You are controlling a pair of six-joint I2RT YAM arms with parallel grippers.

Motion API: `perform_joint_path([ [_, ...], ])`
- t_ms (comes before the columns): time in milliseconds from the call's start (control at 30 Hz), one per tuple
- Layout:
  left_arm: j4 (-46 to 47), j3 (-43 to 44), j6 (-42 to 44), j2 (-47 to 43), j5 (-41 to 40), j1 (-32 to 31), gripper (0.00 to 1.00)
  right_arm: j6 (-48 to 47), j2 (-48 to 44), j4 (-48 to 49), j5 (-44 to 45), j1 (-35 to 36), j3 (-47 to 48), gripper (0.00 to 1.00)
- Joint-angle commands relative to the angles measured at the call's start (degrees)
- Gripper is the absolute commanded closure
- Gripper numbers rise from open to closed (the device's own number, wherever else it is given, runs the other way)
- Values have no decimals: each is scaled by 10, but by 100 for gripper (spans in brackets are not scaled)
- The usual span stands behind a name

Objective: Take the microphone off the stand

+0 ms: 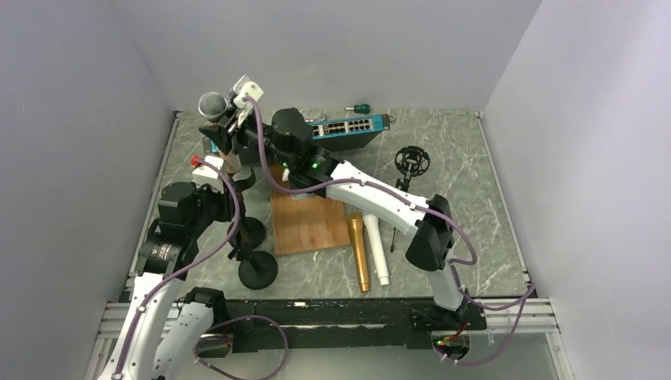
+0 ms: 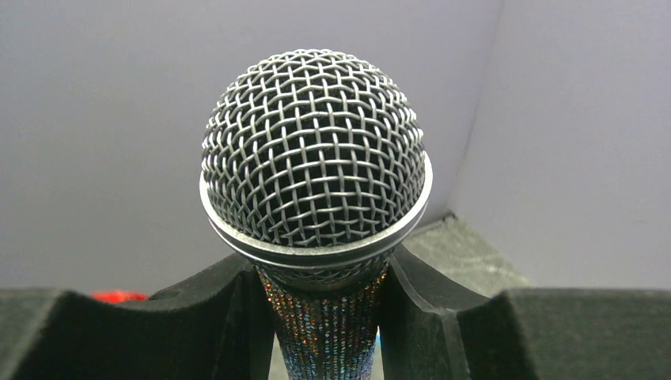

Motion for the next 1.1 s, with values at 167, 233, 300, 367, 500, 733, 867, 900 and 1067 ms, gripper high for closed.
perform_joint_path([
  [167, 4, -39, -20, -25, -30, 1, 94, 8, -86, 14, 179, 1, 34, 100],
  [233, 4, -45, -23, -40, -46, 0, 66, 30, -139, -49, 191, -4, 27, 100],
  [300, 1, -45, -19, -55, -61, 1, 41, 52, -200, -104, 187, -6, -6, 100],
  [367, -1, -43, -17, -69, -65, 0, 25, 64, -267, -159, 171, -8, -59, 100],
  [500, -2, -34, -31, -80, -50, 0, 1, 82, -409, -239, 159, -9, -215, 100],
  [733, -25, 25, -72, -81, -41, 0, 1, 198, -605, -372, 134, -9, -460, 100],
  [867, -32, 60, -91, -87, -18, 0, 1, 286, -660, -400, 76, -8, -572, 100],
  [900, -33, 64, -99, -88, -8, 0, 1, 310, -669, -390, 67, -9, -607, 100],
  [1067, -27, 72, -135, -85, 67, 0, 1, 404, -642, -355, 67, -9, -710, 100],
])
